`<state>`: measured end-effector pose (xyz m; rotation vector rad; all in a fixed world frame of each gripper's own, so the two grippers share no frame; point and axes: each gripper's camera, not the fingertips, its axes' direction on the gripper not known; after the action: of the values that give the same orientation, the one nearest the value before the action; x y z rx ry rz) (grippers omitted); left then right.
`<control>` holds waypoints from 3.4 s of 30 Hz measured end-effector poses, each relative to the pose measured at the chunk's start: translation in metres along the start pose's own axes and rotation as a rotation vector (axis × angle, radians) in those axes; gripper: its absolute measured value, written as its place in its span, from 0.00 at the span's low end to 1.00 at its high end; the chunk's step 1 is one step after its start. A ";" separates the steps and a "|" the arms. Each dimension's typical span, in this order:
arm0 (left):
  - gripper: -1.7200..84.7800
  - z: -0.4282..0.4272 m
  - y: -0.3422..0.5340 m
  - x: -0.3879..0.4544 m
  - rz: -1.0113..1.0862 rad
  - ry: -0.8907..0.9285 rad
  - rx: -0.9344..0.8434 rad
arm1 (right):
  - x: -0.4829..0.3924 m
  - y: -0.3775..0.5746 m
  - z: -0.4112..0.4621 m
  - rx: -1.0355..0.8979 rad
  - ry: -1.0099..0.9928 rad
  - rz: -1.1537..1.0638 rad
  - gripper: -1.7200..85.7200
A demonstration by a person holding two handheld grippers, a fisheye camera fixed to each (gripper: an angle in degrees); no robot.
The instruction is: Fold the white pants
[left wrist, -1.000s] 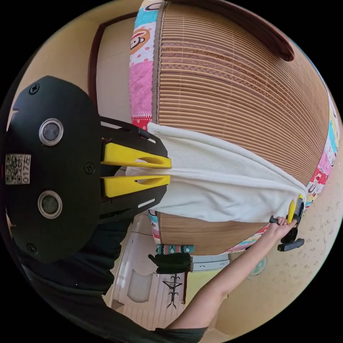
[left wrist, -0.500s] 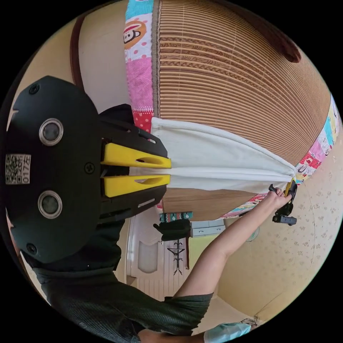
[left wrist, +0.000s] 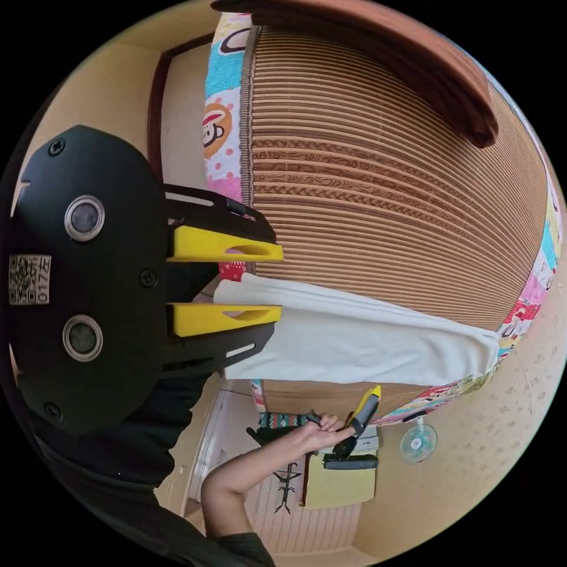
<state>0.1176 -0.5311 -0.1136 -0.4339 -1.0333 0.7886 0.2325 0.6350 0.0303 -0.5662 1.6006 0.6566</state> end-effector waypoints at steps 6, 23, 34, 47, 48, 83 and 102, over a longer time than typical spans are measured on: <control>0.09 0.041 -0.035 0.017 0.110 -0.012 -0.176 | 0.006 0.073 0.034 -0.119 -0.183 0.149 0.12; 0.07 0.064 0.005 -0.002 0.067 0.182 -0.191 | 0.066 0.084 -0.004 -0.154 -0.129 0.025 0.04; 0.10 0.078 0.019 -0.009 0.027 0.102 -0.241 | 0.134 0.100 0.000 -0.212 -0.175 0.289 0.06; 0.17 0.100 0.013 0.011 0.174 0.079 -0.317 | 0.186 0.110 0.021 -0.379 -0.639 0.223 0.18; 0.17 0.102 0.011 0.011 0.175 0.085 -0.330 | 0.188 0.105 0.025 -0.389 -0.649 0.212 0.17; 0.07 0.140 -0.024 -0.010 0.153 1.180 -0.175 | 0.345 0.063 -0.107 0.072 -1.608 0.332 0.03; 0.18 0.163 -0.147 -0.060 -0.073 0.629 0.285 | 0.430 -0.076 -0.120 0.335 -1.161 0.355 0.18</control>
<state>0.0111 -0.6782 0.0232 -0.3611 -0.3419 0.6577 0.1457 0.5005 -0.3937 0.3508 0.6563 0.7473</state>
